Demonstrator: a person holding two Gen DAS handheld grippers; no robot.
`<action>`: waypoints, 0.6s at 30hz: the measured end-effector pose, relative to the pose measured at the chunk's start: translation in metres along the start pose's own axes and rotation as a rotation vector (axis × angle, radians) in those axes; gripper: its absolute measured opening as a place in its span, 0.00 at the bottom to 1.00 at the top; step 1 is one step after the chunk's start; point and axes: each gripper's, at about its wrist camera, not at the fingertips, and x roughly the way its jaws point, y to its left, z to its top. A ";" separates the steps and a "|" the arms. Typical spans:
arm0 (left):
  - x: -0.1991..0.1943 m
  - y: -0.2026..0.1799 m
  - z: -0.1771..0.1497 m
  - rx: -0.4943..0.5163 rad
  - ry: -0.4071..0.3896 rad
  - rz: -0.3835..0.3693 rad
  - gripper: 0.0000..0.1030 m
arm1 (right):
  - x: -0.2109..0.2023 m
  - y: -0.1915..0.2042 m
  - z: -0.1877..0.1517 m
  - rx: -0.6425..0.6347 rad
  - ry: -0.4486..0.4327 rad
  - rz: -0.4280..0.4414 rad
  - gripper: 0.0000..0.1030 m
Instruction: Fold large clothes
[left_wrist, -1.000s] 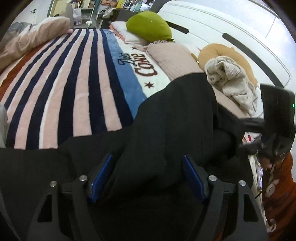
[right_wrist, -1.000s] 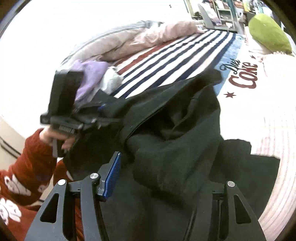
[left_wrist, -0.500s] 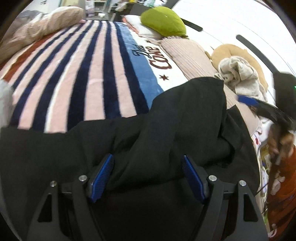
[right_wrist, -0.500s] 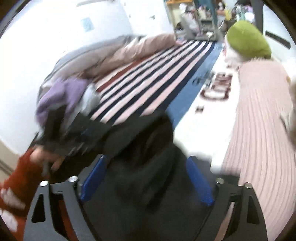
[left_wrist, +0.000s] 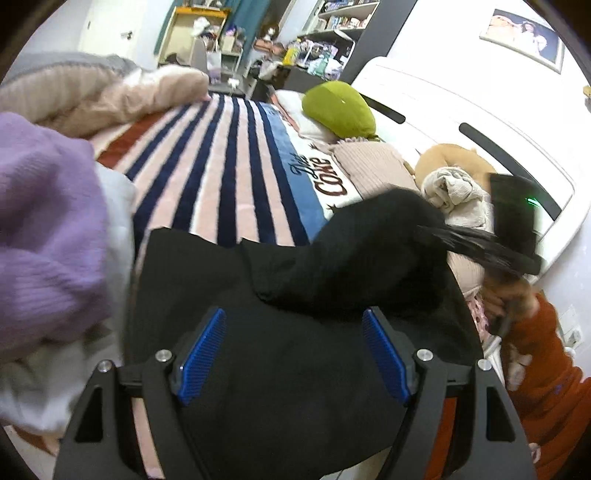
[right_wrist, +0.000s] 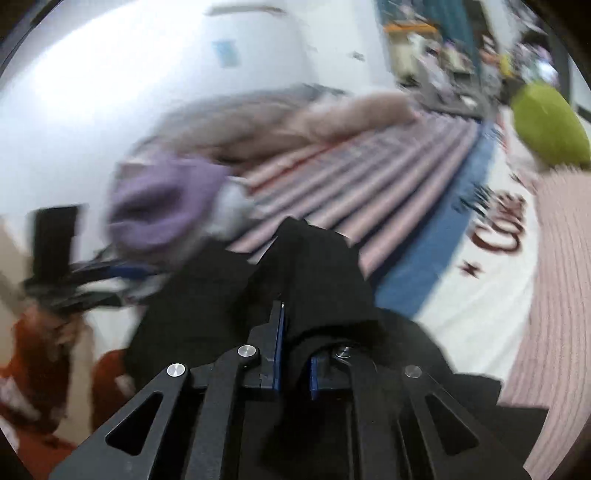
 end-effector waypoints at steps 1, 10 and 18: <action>-0.004 0.001 -0.001 -0.007 -0.007 -0.003 0.71 | -0.005 0.017 -0.003 -0.033 0.000 0.035 0.05; 0.001 -0.004 -0.031 -0.070 0.049 -0.086 0.73 | 0.058 0.118 -0.116 -0.159 0.376 0.134 0.43; -0.021 0.009 -0.071 -0.120 0.018 -0.020 0.80 | 0.006 0.138 -0.119 -0.015 0.169 0.169 0.54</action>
